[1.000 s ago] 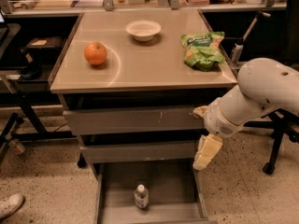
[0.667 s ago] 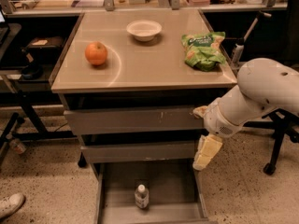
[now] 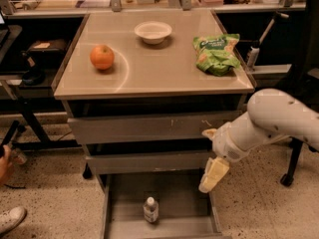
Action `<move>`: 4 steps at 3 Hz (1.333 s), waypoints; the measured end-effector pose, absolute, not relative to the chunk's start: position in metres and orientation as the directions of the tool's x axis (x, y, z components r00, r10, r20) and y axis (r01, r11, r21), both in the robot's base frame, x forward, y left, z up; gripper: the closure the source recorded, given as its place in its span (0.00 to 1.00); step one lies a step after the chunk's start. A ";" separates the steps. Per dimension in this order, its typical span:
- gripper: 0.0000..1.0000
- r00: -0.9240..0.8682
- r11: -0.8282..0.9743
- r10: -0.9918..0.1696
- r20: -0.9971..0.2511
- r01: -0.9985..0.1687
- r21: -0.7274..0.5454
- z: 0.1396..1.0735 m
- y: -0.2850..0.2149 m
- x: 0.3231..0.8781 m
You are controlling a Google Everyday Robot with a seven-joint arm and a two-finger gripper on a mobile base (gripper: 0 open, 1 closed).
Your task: Pick blue plastic bottle from bottom drawer and place on counter
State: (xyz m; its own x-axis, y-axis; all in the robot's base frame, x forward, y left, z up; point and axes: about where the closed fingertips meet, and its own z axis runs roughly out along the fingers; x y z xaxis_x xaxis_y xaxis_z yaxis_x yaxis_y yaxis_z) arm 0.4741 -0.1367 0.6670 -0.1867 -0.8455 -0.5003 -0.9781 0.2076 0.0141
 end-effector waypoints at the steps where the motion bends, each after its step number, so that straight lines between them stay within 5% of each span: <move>1: 0.00 -0.243 0.250 -0.815 -0.526 -0.966 0.060 0.601 -0.132 0.482; 4: 0.00 -0.327 0.289 -0.754 -0.570 -0.944 0.159 0.508 -0.118 0.478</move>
Offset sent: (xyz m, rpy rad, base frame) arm 0.0081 0.0082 -0.1953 0.0731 0.1242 -0.0914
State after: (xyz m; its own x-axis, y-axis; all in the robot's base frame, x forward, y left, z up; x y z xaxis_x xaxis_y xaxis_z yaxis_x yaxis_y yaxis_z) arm 0.4777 -0.1183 0.5079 -0.3271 -0.7536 -0.5702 -0.9439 0.2894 0.1590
